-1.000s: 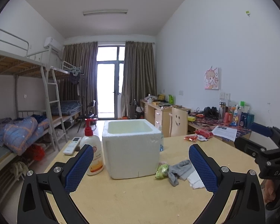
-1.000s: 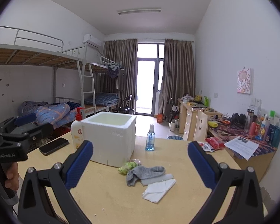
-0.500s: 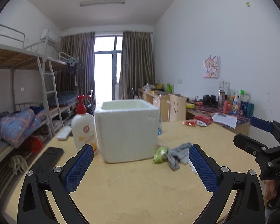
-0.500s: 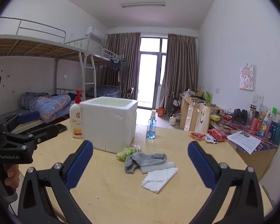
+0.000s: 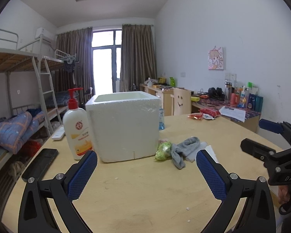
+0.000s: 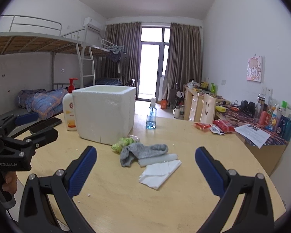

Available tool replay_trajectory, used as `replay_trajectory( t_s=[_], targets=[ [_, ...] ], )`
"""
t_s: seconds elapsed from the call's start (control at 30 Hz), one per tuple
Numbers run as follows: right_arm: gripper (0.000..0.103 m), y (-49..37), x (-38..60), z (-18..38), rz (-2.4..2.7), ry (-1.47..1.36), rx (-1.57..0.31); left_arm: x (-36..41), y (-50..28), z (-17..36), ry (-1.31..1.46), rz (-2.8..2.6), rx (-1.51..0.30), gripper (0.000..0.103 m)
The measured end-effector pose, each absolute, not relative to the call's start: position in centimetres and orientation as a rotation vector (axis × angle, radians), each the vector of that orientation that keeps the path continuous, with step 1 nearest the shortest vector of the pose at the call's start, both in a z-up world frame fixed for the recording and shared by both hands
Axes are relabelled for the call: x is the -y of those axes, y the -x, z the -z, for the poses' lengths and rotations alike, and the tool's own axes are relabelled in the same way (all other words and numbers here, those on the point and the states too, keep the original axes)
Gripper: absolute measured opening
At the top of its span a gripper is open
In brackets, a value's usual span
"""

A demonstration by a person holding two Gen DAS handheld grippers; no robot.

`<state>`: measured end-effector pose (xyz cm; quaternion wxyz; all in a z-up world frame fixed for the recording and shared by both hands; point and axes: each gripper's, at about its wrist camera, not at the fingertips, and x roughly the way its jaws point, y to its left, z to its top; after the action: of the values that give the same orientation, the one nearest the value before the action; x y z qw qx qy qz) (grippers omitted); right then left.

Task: Organize soft objects
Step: 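Move the left tool toward the grey sock while the right tool approaches the white cloth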

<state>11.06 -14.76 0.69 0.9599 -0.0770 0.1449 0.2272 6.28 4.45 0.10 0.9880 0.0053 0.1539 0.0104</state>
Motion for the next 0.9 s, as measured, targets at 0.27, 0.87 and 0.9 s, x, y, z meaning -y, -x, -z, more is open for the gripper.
replay_trajectory(
  t_s=[0.27,0.87,0.9],
  targets=[
    [0.103,-12.3,15.6,-0.2,-0.439,0.148,-0.344,-3.2,-7.7,0.1,-0.027,0.042,-0.344,0.102],
    [0.094,-16.0,17.0,2.2,-0.416,0.129,-0.497,-0.7,-14.3,1.5,-0.038,0.218,-0.512,0.1],
    [0.092,-16.3,17.1,2.3,-0.421,0.126,-0.508,-0.7,-14.7,1.6,-0.037,0.223,-0.52,0.1]
  ],
)
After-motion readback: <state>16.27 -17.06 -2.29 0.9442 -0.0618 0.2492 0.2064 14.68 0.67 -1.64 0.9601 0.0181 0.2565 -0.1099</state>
